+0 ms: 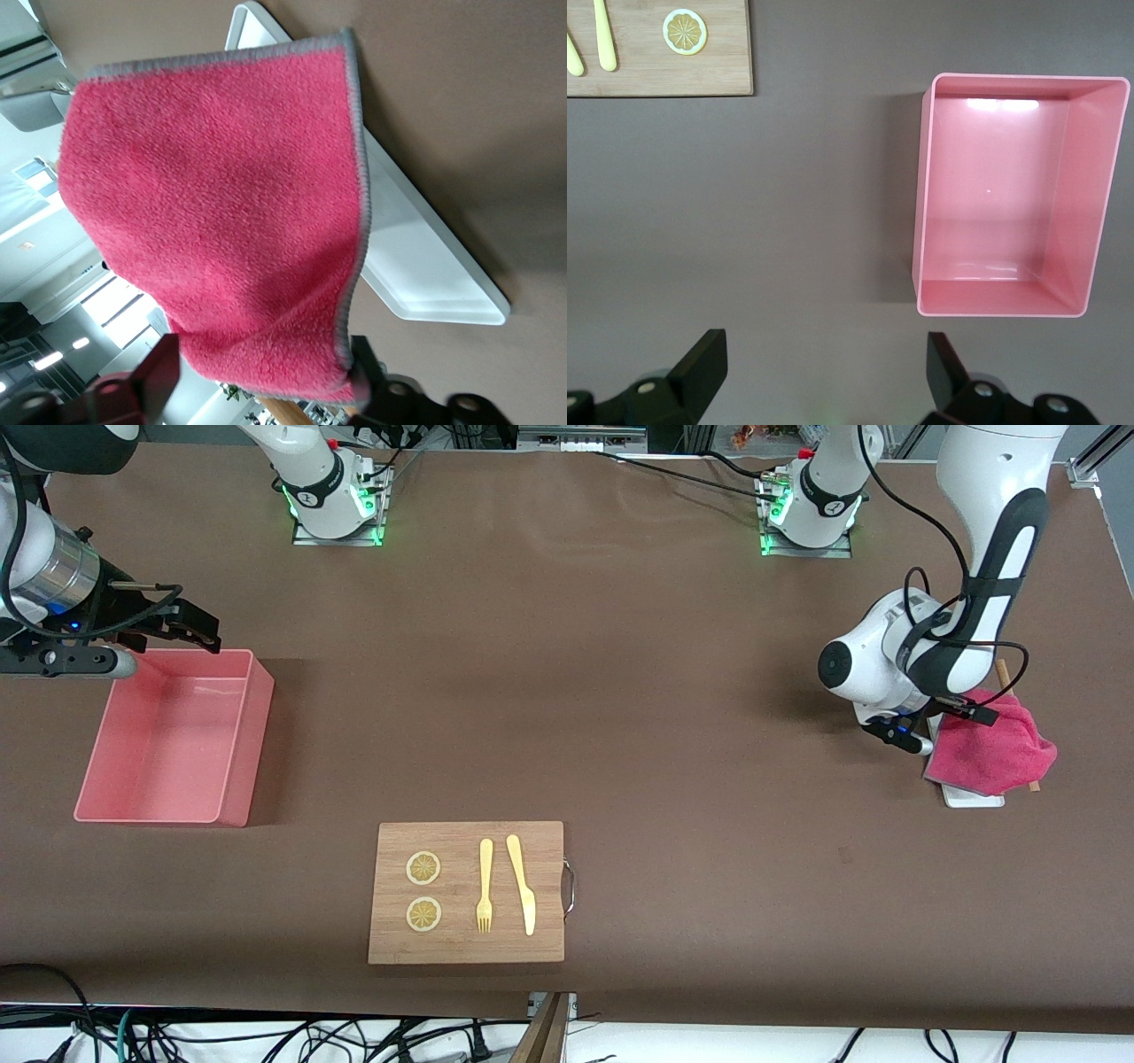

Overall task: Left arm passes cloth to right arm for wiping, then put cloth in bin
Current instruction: 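Lower the left gripper onto the pink cloth and grasp it, then lift the pink cloth with the left gripper toward the table middle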

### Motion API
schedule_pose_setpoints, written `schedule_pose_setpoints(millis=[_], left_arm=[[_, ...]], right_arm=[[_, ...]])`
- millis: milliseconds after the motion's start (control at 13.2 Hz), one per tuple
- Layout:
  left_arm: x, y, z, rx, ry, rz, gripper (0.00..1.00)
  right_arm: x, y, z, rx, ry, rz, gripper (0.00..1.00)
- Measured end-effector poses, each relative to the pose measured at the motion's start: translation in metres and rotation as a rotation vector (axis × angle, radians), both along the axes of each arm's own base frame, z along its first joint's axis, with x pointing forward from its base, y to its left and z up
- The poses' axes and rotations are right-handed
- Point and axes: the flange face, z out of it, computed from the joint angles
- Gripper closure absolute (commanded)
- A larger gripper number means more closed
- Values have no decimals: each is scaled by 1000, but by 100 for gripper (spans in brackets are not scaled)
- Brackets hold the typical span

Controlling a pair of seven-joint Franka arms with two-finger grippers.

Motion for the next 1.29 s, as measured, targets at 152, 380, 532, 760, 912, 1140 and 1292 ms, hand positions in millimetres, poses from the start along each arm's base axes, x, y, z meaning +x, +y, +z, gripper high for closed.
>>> schedule_pose_setpoints(millis=[152,380,532,760,912,1140,1292], left_arm=[[0,-1,-1,-6,-1,-8,100],[1,-3,0,-8,-2,-12,100],[3,-6,5,-10,-14,-17,100],[12,-25,35,-84,-21,18,100],[27,-34,71,-212,17,75,100],[51,-44,131,-449,72,222,100],[66,-72,182,-595,111,346,100]], right_arm=[[0,0,0,0,0,0,1],[0,0,0,0,0,0,1],[0,0,0,0,0,0,1],[0,0,0,0,0,0,1],[0,0,0,0,0,0,1],[0,0,0,0,0,0,1],[0,0,0,0,0,0,1]])
